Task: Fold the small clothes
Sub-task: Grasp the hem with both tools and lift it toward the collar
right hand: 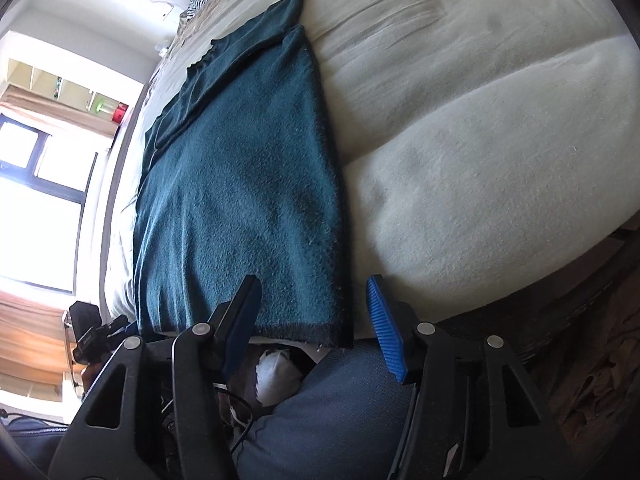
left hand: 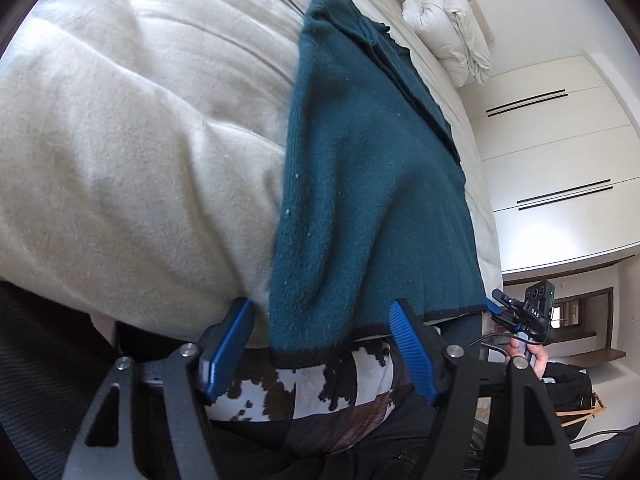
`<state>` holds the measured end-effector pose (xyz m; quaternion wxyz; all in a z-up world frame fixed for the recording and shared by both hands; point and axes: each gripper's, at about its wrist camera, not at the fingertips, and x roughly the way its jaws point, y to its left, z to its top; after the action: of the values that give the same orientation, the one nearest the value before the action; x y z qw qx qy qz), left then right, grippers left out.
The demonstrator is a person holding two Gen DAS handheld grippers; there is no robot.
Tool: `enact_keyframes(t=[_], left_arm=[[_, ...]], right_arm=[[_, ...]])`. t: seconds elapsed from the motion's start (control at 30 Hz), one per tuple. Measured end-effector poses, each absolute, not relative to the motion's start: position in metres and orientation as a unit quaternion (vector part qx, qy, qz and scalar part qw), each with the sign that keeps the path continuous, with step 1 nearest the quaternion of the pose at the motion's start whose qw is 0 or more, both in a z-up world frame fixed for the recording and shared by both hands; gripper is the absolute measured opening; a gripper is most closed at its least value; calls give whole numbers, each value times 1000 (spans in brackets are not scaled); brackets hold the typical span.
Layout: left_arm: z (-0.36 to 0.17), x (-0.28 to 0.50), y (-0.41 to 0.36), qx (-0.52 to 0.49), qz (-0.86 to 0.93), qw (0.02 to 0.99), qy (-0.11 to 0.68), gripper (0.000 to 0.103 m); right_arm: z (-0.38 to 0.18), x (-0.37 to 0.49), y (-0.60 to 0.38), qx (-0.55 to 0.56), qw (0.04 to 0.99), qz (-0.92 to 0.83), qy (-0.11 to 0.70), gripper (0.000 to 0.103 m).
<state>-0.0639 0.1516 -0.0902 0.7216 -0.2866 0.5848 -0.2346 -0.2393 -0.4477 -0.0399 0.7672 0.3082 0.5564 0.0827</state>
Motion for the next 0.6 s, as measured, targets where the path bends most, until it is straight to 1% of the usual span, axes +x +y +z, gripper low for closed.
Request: enact_keyframes(t=[0.07,0.1,0.13,0.2,0.4,0.47,0.53,0.6], left_arm=[[-93,-61,154,-301,-236,718,581,70],[-96,-60,155,-307,-236,716,581,67],[-98,-59,157,-312,-234,714,582,61],[-102,-56,160,-313,-233,709,587,53],[-104,-54,161,-329,-244,698,587,52],[-106,-54,161,-332,-246,695,589,42],[-108,-55,163,-329,-245,693,593,26],[-109,-56,164,-329,-244,692,594,19]], right_arm=[[-39,-241,-448,309,767,85,556,53],[-40,-241,-449,311,766,85,556,53],[-40,-242,-449,313,766,85,555,53],[-41,-243,-450,316,765,86,554,53],[-42,-243,-448,316,764,92,555,53],[-43,-243,-447,316,763,94,556,53],[-44,-243,-447,315,762,96,558,53],[-44,-243,-448,314,761,96,559,51]])
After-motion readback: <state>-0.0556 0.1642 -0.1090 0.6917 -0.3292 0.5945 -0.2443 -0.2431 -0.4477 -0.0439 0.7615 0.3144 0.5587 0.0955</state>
